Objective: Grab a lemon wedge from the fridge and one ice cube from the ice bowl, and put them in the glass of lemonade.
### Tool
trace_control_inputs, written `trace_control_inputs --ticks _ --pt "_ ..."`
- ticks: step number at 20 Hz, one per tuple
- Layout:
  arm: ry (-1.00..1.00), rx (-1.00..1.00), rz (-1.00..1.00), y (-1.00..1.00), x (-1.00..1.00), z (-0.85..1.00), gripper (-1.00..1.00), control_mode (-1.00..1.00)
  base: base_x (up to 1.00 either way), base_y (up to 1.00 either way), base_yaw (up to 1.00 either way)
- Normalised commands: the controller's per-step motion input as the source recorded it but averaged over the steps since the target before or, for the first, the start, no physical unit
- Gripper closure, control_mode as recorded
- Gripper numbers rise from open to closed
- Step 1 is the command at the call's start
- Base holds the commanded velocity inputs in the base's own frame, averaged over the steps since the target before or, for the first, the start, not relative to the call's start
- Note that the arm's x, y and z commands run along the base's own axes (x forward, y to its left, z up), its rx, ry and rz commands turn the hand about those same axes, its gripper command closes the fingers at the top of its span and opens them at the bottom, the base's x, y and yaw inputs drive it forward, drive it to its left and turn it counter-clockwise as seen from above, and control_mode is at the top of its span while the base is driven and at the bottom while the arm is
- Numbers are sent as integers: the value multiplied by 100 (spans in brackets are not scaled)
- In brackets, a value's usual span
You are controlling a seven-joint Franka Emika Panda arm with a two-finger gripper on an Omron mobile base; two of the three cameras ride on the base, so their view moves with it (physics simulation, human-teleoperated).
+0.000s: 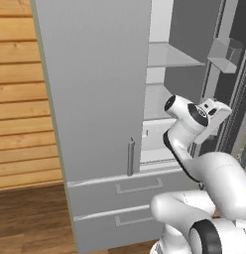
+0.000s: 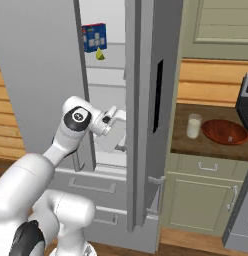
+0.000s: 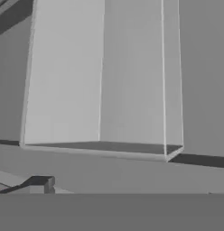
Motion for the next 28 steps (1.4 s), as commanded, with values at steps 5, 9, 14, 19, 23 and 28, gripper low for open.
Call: trace_control_inputs --ticks 5,9,14,19,23,28 --pt "1 -3 -3 -95 -1 0 -100 -100 0 0 0" --pt "0 -1 -2 -77 -7 0 -100 -100 0 0 0" --pt "0 0 0 46 -11 4 -100 -100 0 0 0" --pt "-2 7 0 99 -8 22 -100 -100 0 0 0" --pt "-6 45 9 98 2 -5 -100 -100 0 0 0" --pt "0 73 31 72 34 -49 -100 -100 0 0 0"
